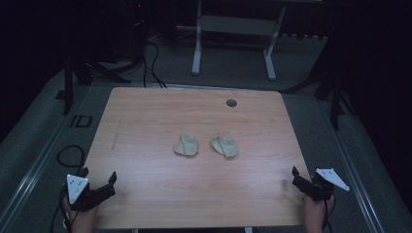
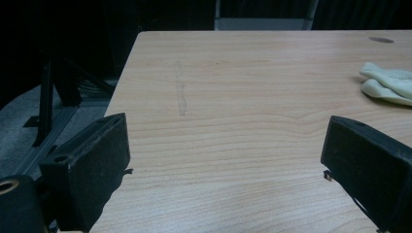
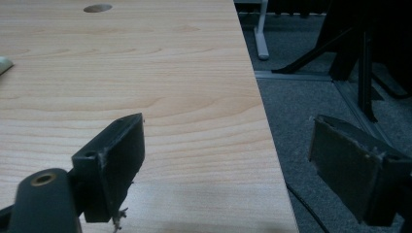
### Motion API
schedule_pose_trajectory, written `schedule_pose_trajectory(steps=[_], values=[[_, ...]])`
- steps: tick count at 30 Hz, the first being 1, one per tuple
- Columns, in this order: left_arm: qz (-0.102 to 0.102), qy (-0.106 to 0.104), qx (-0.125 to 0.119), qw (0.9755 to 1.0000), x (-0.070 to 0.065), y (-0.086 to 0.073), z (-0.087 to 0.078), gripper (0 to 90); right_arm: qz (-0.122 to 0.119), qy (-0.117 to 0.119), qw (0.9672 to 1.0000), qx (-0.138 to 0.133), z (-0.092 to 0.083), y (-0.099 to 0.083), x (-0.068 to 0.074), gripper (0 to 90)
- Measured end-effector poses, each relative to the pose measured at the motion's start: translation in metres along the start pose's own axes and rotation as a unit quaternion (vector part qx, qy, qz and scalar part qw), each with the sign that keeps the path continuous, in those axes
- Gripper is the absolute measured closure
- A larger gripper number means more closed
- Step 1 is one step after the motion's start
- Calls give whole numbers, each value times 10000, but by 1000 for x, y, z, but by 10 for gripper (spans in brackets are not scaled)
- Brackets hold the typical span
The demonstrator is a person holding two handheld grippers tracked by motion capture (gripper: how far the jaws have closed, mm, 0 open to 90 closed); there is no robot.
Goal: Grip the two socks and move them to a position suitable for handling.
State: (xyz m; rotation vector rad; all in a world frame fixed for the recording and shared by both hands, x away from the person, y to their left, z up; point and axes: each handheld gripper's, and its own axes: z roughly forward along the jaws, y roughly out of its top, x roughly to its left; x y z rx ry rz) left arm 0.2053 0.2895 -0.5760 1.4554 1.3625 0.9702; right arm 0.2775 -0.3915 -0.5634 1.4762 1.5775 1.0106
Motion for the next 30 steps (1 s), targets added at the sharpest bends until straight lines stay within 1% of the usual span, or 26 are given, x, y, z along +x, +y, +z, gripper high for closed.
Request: schedule_pose_trajectory(steps=[2,7,8,11,14,16,18,19,21,22,24,26,27,28,29,30], values=[[13,-1,10,10000,-1,0,0,38,8,13,10000,-9,0,0,0,132],[-31,-65,12,10000,-3,1,-1,38,11,160,9998,75,1,1,-2,138],[-16,-81,37,10000,-3,1,-1,38,10,173,9998,120,1,2,-1,139],[56,-152,111,9998,-6,1,0,38,-89,161,9996,198,-1,7,1,144],[72,-196,112,9997,-8,1,0,38,-104,197,9994,252,-2,15,2,144],[80,-191,116,9997,-8,1,0,38,-54,293,9992,278,-1,19,2,144],[188,-163,186,9995,-8,1,0,39,-115,332,9988,332,2,23,4,144],[187,-151,200,9995,-8,1,0,39,-101,419,9983,382,4,25,5,144],[68,-205,204,9996,-8,1,0,38,-94,550,9973,467,9,28,8,144],[42,-231,218,9995,-7,1,1,38,-96,648,9966,497,11,30,10,144],[25,-285,220,9993,-8,1,1,39,-181,718,9957,565,15,33,17,142],[11,-338,241,9991,-8,0,2,39,-287,895,9935,649,20,36,24,142],[4,-347,245,9991,-7,0,2,39,-359,871,9923,802,24,38,29,142],[0,-347,259,9991,-7,0,2,39,-350,950,9905,935,27,40,32,141],[0,-347,259,9991,-7,0,2,39,-350,950,9905,935,27,40,32,141],[-29,-330,267,9991,-7,0,2,39,-239,1158,9879,1000,32,42,40,141]])
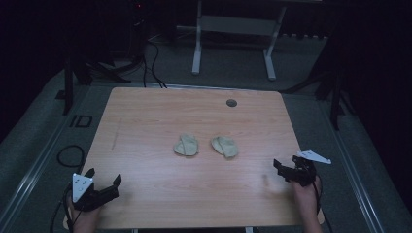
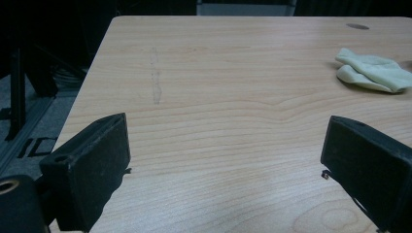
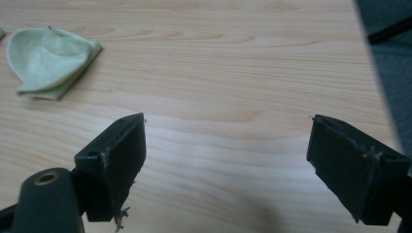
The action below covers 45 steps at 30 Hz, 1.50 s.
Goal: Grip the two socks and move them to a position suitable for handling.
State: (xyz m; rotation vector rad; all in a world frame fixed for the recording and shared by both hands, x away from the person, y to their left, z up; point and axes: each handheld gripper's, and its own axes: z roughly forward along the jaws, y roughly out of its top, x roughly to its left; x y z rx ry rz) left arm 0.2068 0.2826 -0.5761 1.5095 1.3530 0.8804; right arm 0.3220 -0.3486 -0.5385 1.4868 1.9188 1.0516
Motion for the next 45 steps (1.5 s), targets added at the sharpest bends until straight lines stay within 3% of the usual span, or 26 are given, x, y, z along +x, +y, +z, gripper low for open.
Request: schedule_pose_trajectory(steps=[4,5,8,25,34,37,43,45], values=[[-23,-4,-5,10000,1,0,0,39,-77,84,9998,145,10,6,11,140],[-22,-13,-12,10000,1,0,-1,39,-142,285,9991,277,18,9,21,140],[-7,-36,-8,10000,1,0,0,39,-264,409,9981,388,27,15,33,141],[12,-82,35,10000,2,0,0,39,-958,937,9889,637,69,63,102,226],[44,-74,32,10000,1,0,0,39,-1094,1049,9846,871,97,70,133,239],[81,-51,36,9999,0,0,-1,39,-1183,992,9829,1008,108,72,142,289],[72,-111,53,9999,0,0,0,39,-1405,917,9783,1213,128,76,157,342],[64,-100,53,9999,0,0,0,39,-1593,853,9749,1300,134,76,162,354]])
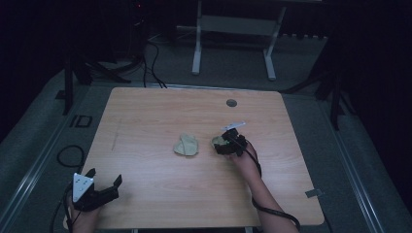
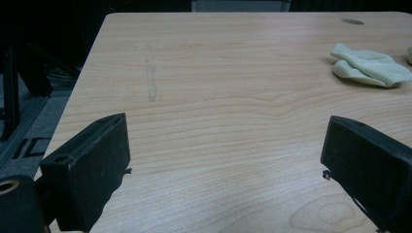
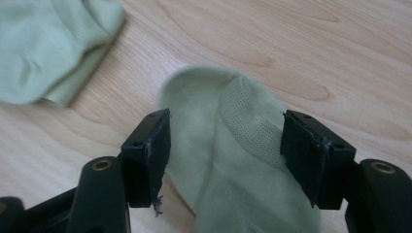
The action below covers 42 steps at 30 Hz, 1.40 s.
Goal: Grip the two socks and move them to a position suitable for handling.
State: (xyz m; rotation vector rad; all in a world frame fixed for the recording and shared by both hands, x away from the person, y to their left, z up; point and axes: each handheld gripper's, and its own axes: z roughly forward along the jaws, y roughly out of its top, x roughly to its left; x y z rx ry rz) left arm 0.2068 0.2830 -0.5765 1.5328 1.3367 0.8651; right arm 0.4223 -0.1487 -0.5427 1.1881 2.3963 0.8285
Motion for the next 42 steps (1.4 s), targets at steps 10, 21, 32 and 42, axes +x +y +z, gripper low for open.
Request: schedule_pose_trajectory(steps=[10,21,32,42], values=[[-6,-24,8,10000,0,0,0,39,-529,-441,9975,149,11,4,14,632],[0,-49,18,10000,0,0,0,39,-825,-570,9948,192,-7,14,16,811],[76,-64,50,9999,-3,0,0,39,-1141,-245,9929,-209,-66,6,42,809],[118,-135,3,9998,-8,3,-1,39,-1249,-18,9922,-22,-95,-46,87,808]])
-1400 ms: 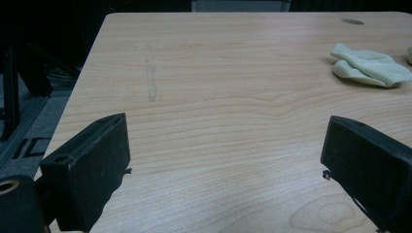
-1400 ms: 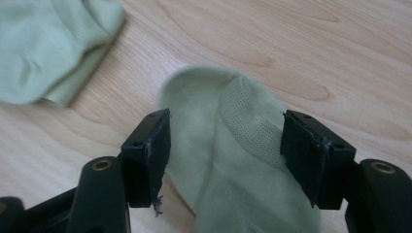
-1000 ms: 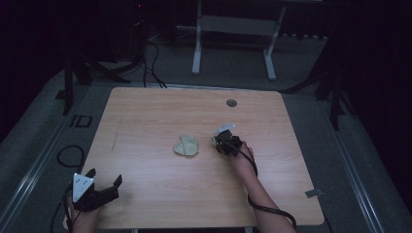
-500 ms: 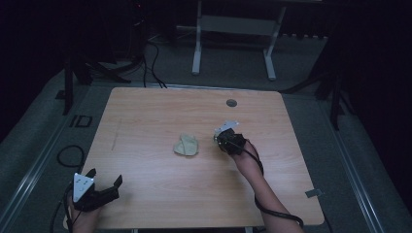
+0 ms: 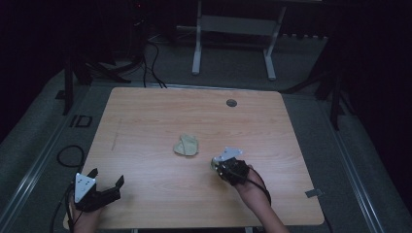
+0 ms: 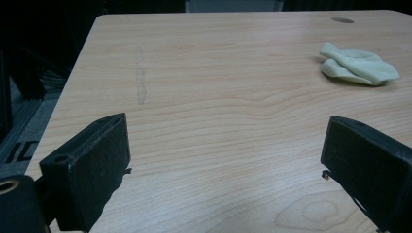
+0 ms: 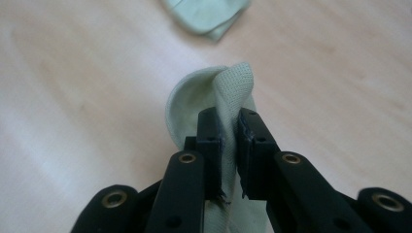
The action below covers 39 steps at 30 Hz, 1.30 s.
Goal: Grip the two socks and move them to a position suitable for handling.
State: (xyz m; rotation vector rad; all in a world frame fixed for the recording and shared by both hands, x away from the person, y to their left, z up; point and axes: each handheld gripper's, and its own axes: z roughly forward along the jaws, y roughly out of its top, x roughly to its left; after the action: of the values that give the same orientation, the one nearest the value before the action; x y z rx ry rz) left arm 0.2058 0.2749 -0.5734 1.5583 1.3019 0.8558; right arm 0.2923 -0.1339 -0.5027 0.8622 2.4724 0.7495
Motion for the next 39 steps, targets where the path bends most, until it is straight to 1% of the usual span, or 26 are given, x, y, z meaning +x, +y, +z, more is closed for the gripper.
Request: schedule_pose_trajectory(steps=[3,6,9,11,13,14,15,16,18,20,21,22,23,24,25,26,27,29,30,32,34,35,36,37,38,39], values=[[53,-112,-10,9999,-4,1,0,45,46,183,9998,-6,-3,-10,15,806],[113,-211,3,9997,-9,2,0,45,-57,201,9998,74,0,-15,30,801],[135,-254,32,9996,-15,3,-1,45,34,338,9993,162,8,-18,36,796],[34,-363,73,9993,-19,2,-2,51,66,334,9992,186,13,-19,39,793],[48,-467,96,9989,-25,2,-3,51,52,430,9988,242,18,-20,44,782],[100,-478,89,9988,-28,3,-3,51,30,453,9986,282,22,-21,46,767],[144,-540,112,9984,-31,4,-4,51,27,491,9983,322,26,-22,48,745],[169,-638,124,9977,-35,5,-3,51,31,511,9983,276,27,-23,50,722],[224,-775,180,9966,-41,7,-2,50,-49,595,9978,284,26,-20,51,613],[224,-775,180,9966,-41,7,-2,50,-55,635,9976,282,23,-19,51,613],[247,-1334,332,9902,-59,13,2,51,-349,618,9974,116,12,-13,49,510],[332,-1507,466,9869,-67,16,4,62,-440,607,9972,34,5,-11,48,505],[423,-1680,639,9828,-76,19,6,78,-480,612,9970,-37,-1,-7,45,472],[464,-1911,752,9776,-86,21,7,108,-542,636,9964,-152,-7,-4,41,441],[464,-1911,752,9776,-86,21,7,131,-542,636,9964,-152,-7,-4,41,441],[626,-2266,1009,9667,-105,25,11,139,-661,583,9957,-284,-17,0,34,442],[745,-2381,1140,9616,-114,27,13,148,-751,533,9952,-338,-21,2,30,451],[950,-2552,1238,9542,-130,30,17,211,-729,590,9952,-291,-25,4,21,448],[981,-2616,1319,9511,-137,32,21,215,-732,629,9948,-330,-27,4,17,432],[990,-2681,1395,9481,-147,36,29,277,-773,839,9929,-352,-28,3,11,424],[938,-2738,1556,9445,-156,39,41,319,-829,859,9924,-314,-26,3,7,418],[956,-2753,1594,9432,-159,41,46,335,-855,882,9921,-243,-24,3,6,409],[951,-2730,1646,9431,-162,42,51,361,-864,921,9919,-152,-20,3,6,416],[951,-2730,1646,9431,-162,42,51,386,-864,921,9919,-152,-20,3,6,416],[951,-2730,1646,9431,-162,42,51,386,-913,932,9914,-66,-17,2,6,444],[862,-2774,1771,9403,-168,44,64,415,-1081,1077,9883,78,-9,0,9,517]])
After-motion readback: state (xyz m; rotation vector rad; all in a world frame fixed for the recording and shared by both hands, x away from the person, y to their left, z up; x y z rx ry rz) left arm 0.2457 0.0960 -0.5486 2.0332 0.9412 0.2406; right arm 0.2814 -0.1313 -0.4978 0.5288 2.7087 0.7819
